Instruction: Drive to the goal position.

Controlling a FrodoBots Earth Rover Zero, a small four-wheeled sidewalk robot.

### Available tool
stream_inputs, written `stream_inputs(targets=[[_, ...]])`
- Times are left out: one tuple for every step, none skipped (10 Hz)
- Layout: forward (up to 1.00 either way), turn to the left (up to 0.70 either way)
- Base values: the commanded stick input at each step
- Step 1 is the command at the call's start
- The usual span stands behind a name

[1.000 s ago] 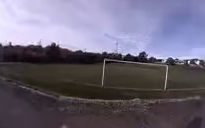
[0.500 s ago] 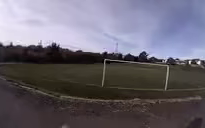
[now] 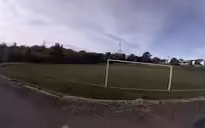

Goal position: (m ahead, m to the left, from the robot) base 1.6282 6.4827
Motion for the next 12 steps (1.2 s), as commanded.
stream_inputs(targets=[[0.00,0.70],[0.00,0.70],[0.00,0.70],[0.00,0.70],[0.00,0.70],[0.00,0.70],[0.00,0.70],[0.00,0.70],[0.00,0.70],[0.00,0.70],[0.00,0.70],[0.00,0.70]])
